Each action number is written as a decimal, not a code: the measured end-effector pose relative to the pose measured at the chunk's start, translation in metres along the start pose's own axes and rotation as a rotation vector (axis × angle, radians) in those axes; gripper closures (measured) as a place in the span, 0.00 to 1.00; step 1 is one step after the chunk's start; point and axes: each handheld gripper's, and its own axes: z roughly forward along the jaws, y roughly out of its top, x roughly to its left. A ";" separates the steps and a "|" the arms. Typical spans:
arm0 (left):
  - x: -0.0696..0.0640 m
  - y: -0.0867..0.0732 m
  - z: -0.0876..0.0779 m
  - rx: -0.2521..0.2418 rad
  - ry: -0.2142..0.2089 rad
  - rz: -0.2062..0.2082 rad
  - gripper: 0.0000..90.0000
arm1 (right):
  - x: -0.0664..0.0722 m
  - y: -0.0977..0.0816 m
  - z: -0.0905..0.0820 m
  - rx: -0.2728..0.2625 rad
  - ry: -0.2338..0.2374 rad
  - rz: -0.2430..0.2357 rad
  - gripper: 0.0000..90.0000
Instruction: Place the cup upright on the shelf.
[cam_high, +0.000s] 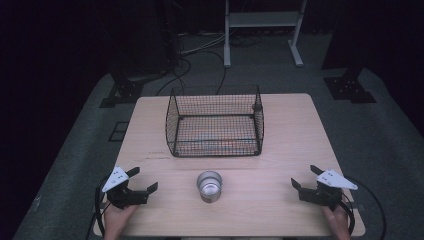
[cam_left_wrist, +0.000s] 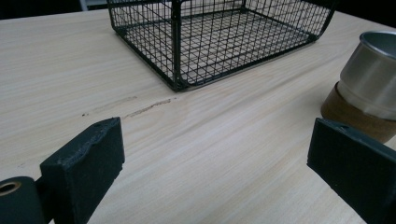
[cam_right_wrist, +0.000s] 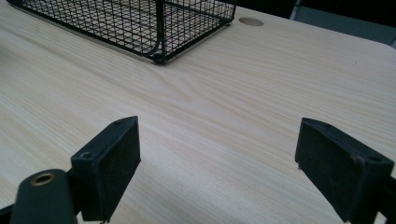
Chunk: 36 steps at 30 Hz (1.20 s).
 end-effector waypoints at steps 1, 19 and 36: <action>0.000 0.000 0.000 0.000 0.000 0.000 0.03 | 0.000 0.000 0.000 0.000 0.000 0.000 0.15; -0.022 0.017 0.009 -0.020 -0.070 0.059 0.03 | 0.001 0.000 0.000 0.001 -0.003 -0.002 0.15; -0.035 0.027 0.013 -0.016 -0.099 0.094 0.03 | -0.001 0.000 0.001 0.003 0.003 0.005 0.15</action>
